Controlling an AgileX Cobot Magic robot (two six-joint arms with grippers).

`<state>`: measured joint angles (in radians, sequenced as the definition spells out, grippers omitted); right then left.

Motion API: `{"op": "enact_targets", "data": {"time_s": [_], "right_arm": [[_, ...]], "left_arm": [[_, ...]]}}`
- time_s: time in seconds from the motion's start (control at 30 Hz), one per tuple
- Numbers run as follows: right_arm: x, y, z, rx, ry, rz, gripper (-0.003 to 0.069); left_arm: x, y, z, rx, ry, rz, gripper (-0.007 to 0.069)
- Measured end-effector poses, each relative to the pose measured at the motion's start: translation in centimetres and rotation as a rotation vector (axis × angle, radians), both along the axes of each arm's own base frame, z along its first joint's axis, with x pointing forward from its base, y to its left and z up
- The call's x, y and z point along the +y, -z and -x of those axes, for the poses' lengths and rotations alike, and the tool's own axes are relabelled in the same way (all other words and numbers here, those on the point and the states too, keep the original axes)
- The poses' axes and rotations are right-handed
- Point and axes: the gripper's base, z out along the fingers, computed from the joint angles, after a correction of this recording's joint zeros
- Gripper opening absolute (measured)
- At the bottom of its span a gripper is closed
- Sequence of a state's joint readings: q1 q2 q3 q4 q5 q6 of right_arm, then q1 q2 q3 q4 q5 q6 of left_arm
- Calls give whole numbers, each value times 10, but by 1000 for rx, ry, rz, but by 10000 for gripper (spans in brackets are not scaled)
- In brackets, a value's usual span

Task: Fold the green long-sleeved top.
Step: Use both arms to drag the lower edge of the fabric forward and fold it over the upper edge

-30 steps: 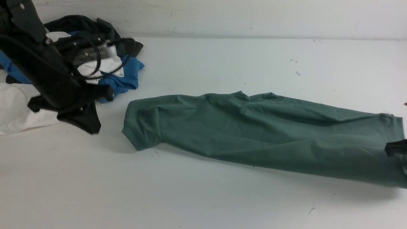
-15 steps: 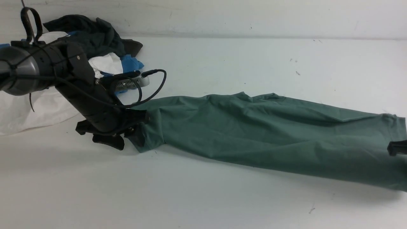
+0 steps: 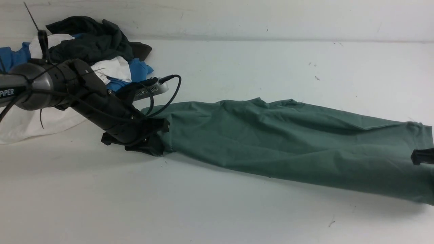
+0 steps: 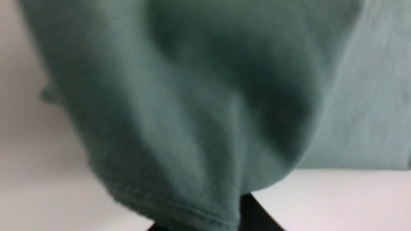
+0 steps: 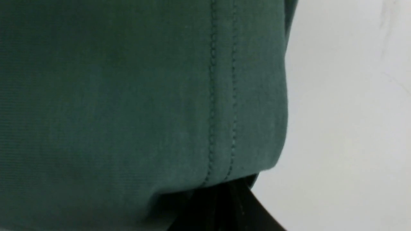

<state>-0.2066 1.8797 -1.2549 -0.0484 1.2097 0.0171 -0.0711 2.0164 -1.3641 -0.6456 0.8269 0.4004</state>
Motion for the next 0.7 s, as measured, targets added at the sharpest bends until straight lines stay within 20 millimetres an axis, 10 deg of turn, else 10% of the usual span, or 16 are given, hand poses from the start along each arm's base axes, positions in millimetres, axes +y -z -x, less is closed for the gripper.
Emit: {"op": "enact_targets", "data": {"time_s": [0.27,0.7], "right_arm": [[3,1,0,-2,16,-19,6],[11,-5,0,-25,49,-62,5]], "left_arm": [[82,-49,40,137,82,-112,27],[89,-105,92,44,117,-195,27]]}}
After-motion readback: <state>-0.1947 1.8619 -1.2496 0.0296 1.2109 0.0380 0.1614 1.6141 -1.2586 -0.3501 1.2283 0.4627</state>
